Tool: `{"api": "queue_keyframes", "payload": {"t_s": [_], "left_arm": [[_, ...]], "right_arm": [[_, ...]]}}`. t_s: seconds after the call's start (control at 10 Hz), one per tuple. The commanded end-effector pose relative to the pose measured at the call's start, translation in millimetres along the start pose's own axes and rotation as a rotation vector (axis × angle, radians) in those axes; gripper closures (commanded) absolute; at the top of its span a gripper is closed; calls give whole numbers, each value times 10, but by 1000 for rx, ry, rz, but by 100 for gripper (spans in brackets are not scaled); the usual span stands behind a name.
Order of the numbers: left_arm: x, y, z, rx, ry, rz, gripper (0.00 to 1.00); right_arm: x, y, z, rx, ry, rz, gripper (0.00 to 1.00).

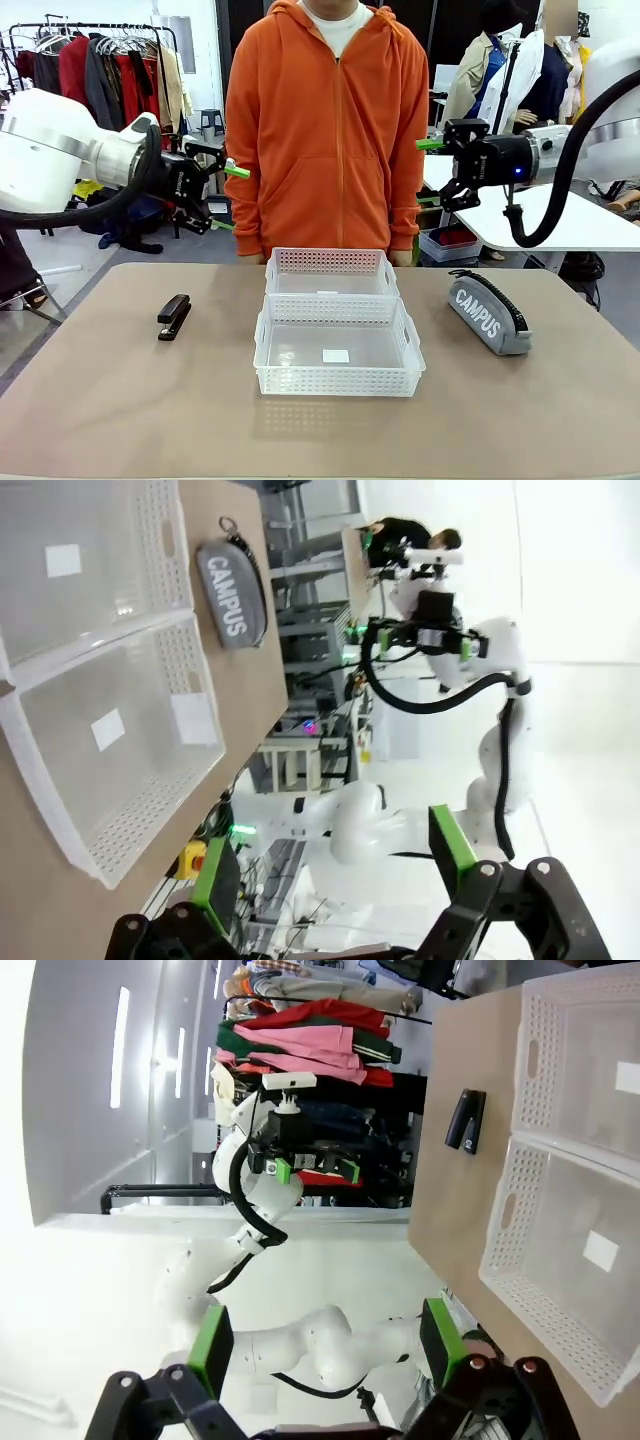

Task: Distribute items into two baskets.
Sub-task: Pick up the Pencil pouch that the person points to.

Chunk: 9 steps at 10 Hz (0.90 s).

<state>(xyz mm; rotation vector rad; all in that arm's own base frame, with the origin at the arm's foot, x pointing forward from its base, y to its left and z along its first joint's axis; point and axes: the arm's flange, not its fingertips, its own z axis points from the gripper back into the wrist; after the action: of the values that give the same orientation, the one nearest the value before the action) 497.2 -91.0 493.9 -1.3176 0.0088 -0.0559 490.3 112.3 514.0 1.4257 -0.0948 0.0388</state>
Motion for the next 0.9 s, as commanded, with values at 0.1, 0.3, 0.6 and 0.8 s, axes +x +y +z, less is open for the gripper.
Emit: {"api": "queue_keyframes", "payload": {"t_s": [0.1,0.3,0.6,0.8], "left_arm": [[0,0,0,0,0,0,0],[0,0,0,0,0,0,0],[123,-230,143,-140,-81,101,0],[195,-386,281,-206,-103,91,0]], "right_arm": [[0,0,0,0,0,0,0],[0,0,0,0,0,0,0],[203,129,197,154,30,-62,0],[314,226,336,223,47,-89,0]]}}
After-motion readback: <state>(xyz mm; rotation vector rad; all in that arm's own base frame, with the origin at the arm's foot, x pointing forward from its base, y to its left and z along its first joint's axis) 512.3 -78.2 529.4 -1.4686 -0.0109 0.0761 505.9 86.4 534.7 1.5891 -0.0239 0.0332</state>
